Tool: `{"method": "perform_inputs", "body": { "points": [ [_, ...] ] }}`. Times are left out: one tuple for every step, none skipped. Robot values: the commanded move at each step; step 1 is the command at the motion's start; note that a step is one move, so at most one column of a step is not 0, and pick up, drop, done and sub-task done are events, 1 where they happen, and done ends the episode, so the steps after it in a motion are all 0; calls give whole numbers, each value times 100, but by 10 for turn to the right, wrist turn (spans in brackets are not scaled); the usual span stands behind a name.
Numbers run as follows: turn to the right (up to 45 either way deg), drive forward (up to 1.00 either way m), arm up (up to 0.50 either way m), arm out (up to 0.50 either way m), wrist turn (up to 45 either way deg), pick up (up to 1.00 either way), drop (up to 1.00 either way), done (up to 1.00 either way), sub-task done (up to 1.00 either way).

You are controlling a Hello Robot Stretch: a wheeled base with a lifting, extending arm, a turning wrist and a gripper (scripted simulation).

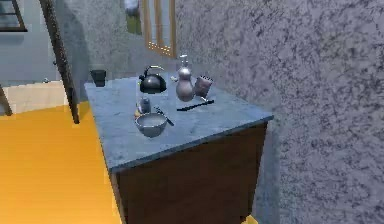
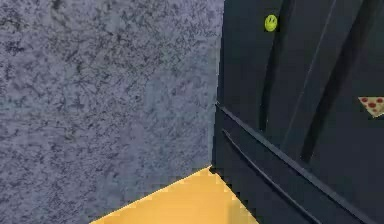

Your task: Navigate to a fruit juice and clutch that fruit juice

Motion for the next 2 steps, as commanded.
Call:
{"method": "perform_inputs", "body": {
  "points": [
    [-300,0,0,0,0,0,0,0,0],
    [0,30,0,0,0,0,0,0,0]
  ]
}}
